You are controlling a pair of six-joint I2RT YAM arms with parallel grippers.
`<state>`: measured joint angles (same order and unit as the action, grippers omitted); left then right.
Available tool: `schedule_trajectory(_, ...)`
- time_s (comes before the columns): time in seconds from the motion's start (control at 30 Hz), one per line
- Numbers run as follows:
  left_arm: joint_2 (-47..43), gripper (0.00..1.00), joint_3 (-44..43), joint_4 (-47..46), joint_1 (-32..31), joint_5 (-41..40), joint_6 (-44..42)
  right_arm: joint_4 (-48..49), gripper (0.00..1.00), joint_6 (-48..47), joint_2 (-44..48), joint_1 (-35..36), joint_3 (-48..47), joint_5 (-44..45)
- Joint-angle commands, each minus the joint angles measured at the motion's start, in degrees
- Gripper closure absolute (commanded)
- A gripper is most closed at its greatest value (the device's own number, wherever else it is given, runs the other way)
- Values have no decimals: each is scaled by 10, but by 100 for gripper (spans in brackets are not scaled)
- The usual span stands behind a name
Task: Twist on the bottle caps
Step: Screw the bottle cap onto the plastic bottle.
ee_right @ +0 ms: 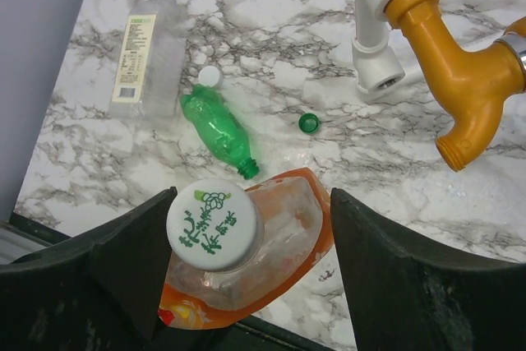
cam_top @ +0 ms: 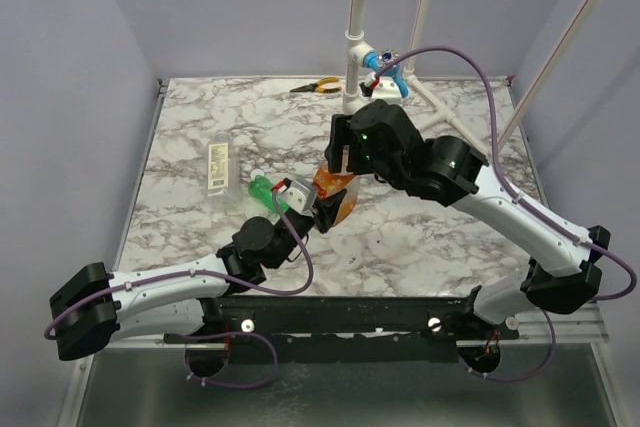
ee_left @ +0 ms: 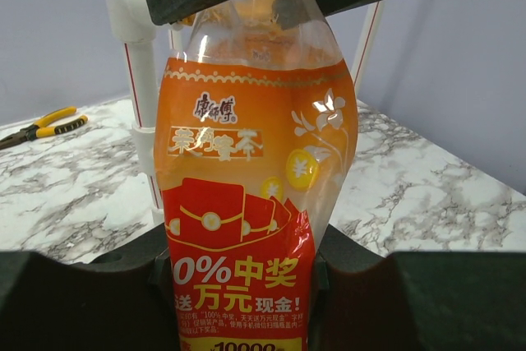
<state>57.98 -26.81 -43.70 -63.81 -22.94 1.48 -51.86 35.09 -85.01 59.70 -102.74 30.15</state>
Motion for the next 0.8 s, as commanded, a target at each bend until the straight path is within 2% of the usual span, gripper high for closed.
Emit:
schedule_trajectory(0.0,-7,100,-3,-24,3,17,6,22,22,0,23,5,17,-4)
schedule_trajectory(0.47,-9,100,3,-21,4,19,12,147,18,-54,107,5,95,-57)
schedule_trajectory(0.77,-16,100,7,-20,4,31,15,175,19,-77,107,6,94,-46)
